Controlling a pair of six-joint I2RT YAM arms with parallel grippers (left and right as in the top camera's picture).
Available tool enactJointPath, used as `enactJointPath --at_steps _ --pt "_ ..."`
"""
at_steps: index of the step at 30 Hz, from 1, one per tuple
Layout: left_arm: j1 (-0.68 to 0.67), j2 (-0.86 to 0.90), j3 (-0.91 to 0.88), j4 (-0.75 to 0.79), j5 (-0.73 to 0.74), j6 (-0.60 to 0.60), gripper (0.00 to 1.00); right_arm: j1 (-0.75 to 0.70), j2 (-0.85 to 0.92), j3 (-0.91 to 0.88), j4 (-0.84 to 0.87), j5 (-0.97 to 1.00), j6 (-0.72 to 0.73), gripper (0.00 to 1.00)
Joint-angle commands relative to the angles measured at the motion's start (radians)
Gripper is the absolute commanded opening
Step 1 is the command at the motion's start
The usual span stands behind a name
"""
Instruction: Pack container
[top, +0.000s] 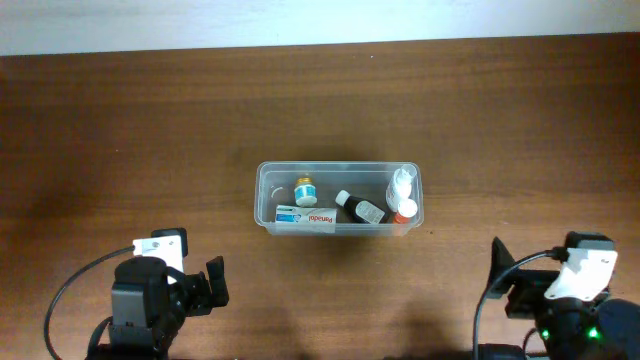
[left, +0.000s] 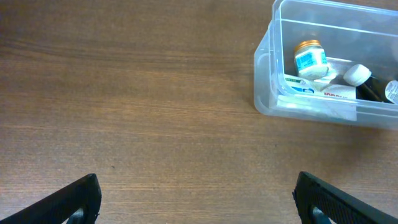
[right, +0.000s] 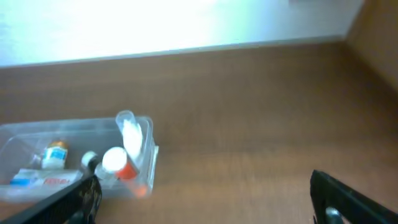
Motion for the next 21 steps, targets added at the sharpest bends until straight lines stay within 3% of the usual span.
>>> enactJointPath --at_steps 1,6,11,16,21 --pt "-0.002 -0.006 -0.002 -0.001 0.01 -0.013 0.99 0.017 -0.139 -0.166 0.108 -0.067 -0.077 0.98" --pt "-0.002 -0.006 -0.002 -0.002 0.011 -0.013 0.99 0.063 -0.339 -0.439 0.358 -0.083 -0.077 0.98" --pt "-0.002 -0.006 -0.002 -0.002 0.011 -0.013 0.99 0.082 -0.343 -0.673 0.708 -0.106 -0.082 0.98" --pt "-0.002 -0.006 -0.002 -0.002 0.011 -0.012 0.99 0.081 -0.348 -0.913 1.078 -0.106 -0.253 0.98" --pt "-0.002 -0.006 -0.002 -0.001 0.011 -0.013 0.99 0.079 -0.348 -0.935 1.016 -0.109 -0.253 0.98"
